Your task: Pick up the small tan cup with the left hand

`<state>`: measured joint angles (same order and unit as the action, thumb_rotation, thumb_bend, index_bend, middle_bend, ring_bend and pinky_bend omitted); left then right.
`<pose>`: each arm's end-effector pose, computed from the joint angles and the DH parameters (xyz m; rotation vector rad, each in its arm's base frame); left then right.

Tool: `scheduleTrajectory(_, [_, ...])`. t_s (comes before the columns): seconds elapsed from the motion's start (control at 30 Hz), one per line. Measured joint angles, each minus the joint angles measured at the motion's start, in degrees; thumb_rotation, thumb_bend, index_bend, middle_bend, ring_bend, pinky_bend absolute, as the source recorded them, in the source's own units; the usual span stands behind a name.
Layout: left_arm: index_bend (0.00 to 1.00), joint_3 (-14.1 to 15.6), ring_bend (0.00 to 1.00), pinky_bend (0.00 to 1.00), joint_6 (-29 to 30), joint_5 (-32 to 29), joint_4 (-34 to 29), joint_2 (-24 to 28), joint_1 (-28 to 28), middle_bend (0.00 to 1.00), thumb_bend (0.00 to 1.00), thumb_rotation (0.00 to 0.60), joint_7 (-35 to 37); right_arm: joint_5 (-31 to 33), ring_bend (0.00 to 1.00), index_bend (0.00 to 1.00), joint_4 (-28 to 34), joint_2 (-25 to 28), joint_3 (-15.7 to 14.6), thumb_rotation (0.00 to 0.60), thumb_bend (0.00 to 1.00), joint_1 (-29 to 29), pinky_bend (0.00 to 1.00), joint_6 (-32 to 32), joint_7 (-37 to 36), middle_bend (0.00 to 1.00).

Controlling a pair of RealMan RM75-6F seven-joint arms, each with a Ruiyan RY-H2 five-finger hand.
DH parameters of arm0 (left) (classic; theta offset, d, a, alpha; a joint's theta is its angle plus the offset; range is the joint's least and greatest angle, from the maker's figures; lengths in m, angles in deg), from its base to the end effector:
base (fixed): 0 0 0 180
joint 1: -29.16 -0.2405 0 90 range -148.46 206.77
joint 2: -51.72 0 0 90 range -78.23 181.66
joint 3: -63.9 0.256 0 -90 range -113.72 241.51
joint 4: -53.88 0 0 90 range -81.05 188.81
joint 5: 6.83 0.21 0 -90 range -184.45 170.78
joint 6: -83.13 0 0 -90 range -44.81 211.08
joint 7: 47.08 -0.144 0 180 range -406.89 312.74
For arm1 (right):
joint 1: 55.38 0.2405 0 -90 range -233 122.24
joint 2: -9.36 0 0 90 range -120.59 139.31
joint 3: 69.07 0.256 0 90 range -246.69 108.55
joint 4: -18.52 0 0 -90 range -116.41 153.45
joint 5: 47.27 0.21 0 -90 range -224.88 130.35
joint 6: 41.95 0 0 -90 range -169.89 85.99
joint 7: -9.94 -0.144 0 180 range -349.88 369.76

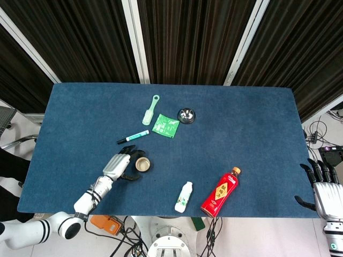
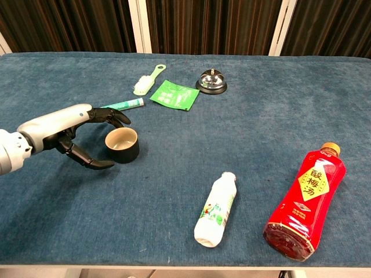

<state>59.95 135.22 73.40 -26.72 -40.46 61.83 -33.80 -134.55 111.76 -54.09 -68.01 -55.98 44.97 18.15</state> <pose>-0.1922 0.2798 -0.0545 -1.8490 -1.4857 -1.0891 -0.3218 -0.1443 0.1601 1.3985 -0.8469 0.7408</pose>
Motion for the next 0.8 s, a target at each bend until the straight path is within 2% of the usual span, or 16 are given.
scheduleTrajectory(0.2, [0.25,0.8,0.01,0.05,0.3,0.8,0.5,-0.6,0.1,0.31,0.2,0.6,0.8,0.1,0.1,0.24,0.1,0.0,0.0,0.6,0.2,0.0,0.09,0.0,0.1,0.14])
scheduleTrajectory(0.6, [0.3,0.6,0.05,0.05,1.5,1.5,1.5,-2.5,0.7,0.37,0.2,0.6,2.6,0.4,0.1,0.24,0.1,0.0,0.1,0.6,0.2,0.0,0.09,-0.1,0.2,0.14])
scheduleTrajectory(0.8, [0.4,0.5,0.08,0.05,1.4,1.4,1.2,-2.8,1.1,0.44,0.2,0.6,2.6,0.6,0.1,0.24,0.2,0.0,0.2,0.6,0.2,0.0,0.09,-0.1,0.3,0.14])
